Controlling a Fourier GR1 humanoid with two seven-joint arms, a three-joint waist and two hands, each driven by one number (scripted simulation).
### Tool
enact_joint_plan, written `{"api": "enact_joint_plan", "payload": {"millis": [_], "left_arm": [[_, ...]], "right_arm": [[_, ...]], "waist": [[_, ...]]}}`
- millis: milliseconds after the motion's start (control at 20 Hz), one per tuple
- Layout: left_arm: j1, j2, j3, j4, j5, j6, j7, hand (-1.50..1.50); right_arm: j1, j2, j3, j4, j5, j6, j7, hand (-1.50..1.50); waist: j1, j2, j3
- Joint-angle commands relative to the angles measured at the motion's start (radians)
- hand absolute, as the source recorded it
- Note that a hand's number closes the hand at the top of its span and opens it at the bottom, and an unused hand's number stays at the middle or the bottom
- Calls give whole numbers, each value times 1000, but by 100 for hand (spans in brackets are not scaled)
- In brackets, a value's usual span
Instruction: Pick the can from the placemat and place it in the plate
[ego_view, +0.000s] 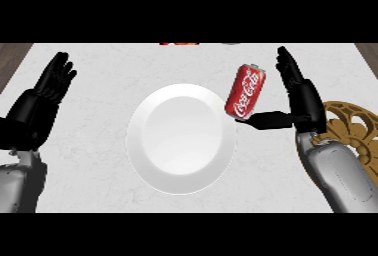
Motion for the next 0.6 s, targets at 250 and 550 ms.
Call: {"api": "enact_joint_plan", "payload": {"millis": [250,550], "left_arm": [[7,-2,22,12,-3,-24,-3,0],[-26,-7,26,21,-14,-21,12,0]], "right_arm": [[157,-129,-184,-36,-56,234,-111,-150],[207,-146,-255,-45,-8,260,-171,-150]], "waist": [[6,1,0],[6,1,0]]}}
